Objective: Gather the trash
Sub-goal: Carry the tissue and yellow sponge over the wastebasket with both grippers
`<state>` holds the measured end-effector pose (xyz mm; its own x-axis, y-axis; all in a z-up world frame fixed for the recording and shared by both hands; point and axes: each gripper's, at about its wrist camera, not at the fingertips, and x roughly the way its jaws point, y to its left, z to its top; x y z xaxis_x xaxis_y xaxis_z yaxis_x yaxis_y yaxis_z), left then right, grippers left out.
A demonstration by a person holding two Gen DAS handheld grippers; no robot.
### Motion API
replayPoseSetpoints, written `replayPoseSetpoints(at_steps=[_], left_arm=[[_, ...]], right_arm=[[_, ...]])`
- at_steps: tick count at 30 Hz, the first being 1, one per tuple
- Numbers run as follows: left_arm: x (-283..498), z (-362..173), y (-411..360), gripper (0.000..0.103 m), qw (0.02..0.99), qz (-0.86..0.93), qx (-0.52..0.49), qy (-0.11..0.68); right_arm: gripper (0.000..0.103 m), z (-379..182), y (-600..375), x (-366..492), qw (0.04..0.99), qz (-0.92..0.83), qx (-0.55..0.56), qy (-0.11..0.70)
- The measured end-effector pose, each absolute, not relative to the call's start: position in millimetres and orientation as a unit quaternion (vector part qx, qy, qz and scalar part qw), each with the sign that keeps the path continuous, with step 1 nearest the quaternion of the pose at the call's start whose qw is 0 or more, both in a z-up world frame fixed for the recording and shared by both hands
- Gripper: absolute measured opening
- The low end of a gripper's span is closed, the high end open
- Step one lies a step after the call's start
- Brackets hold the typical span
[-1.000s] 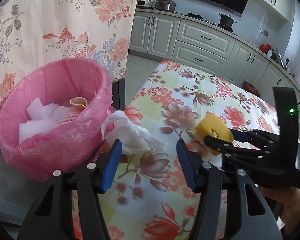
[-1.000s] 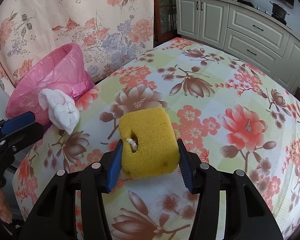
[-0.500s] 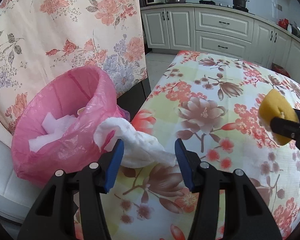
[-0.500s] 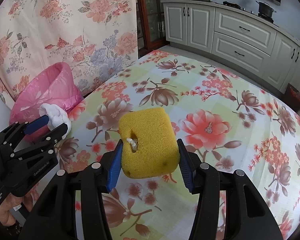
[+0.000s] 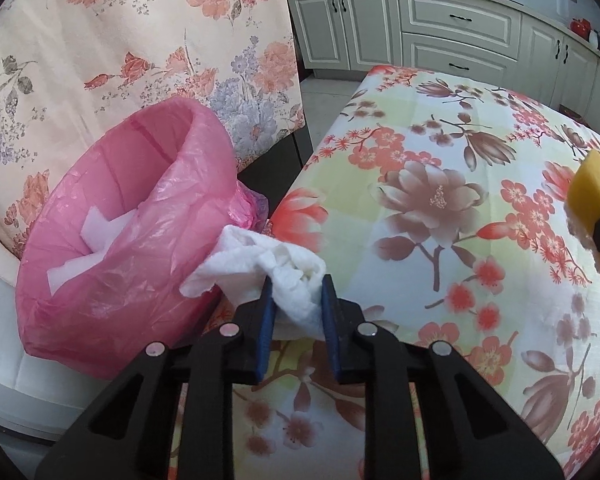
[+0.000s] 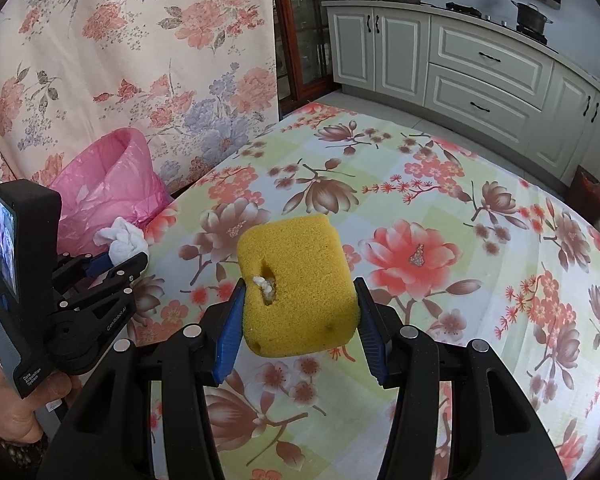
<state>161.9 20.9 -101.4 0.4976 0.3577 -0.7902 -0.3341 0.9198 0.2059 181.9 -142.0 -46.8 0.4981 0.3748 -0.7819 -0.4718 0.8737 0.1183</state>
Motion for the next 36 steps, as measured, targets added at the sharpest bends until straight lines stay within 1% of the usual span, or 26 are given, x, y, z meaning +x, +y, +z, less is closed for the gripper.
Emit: replayPoseSetpoints(at_steps=[2,9,25,36], left_arm=[[158,-98,21,0.018,0.872,0.183,0.000,0.455],[140,-75,16,0.017,0.898,0.100,-0.052,0.426],[97,-4,35,0.017,0.932,0.058,-0.058,0.353],[72,21,63,0.017,0.941,0.069,-0.064,0.325]], right_arm=[[0.049,-45,-142,180,0.865,0.244,-0.056,0.436],[0.049,-41,-146,172,0.870,0.238,-0.051,0.428],[0.049,-16,-143,144,0.894,0.211,-0.037,0.394],[0.049,8,-129,131,0.900,0.222,-0.041,0.373]])
